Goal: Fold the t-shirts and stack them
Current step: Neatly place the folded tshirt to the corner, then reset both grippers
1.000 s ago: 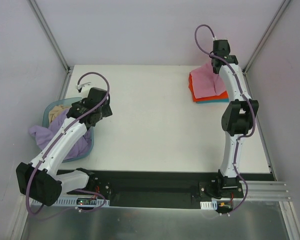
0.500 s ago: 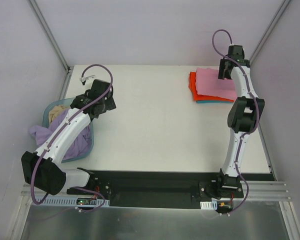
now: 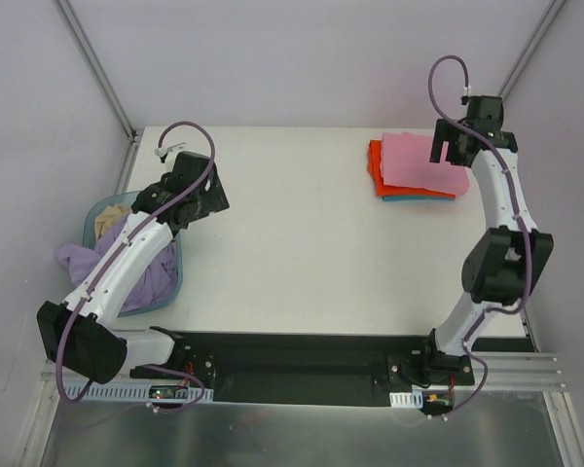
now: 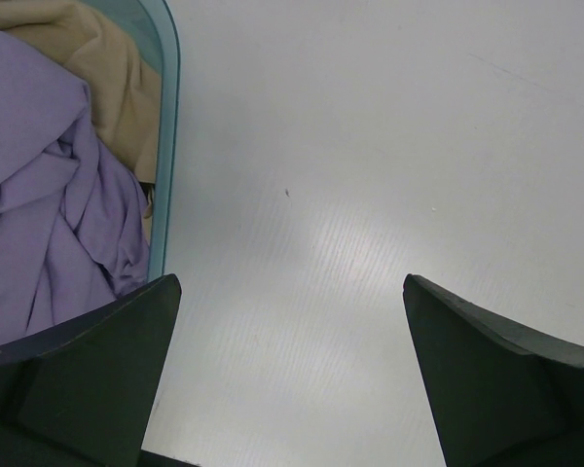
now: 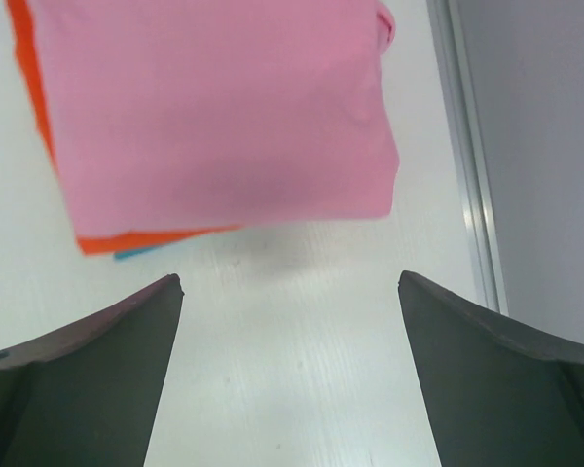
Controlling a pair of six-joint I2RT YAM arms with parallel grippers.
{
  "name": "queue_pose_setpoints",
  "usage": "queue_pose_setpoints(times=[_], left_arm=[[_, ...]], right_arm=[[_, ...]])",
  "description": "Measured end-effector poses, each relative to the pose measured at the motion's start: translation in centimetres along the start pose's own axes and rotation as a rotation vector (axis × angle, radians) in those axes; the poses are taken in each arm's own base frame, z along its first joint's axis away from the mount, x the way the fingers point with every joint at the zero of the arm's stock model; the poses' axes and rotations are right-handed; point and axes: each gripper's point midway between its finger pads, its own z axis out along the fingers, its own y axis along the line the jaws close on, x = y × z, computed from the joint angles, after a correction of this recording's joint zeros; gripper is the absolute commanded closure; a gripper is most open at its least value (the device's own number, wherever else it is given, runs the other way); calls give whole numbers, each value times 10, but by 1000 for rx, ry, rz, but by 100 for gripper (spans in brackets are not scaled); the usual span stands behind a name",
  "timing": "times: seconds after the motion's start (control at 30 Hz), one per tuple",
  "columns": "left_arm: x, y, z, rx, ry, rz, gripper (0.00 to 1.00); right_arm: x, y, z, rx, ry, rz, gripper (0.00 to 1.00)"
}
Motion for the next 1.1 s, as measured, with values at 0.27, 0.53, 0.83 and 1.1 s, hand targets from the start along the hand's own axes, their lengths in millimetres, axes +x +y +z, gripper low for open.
queue_pose_setpoints(times=[0.27,0.53,0.83,1.1], left_arm=[[1,-11,-13,85,13,-55,1],[48,-34,-1,212,165,-88,1],[118,-27,7,339,235,-121,1],[128,-12,-3,400,131,-168,1]], right_arm=[[55,23,-81,-142,-95,85,3],[143,48,-101,-216,-46,146,3],[197,60,-119,-311,-85,263,3],[224,66,-123,-356,-109,310,3]])
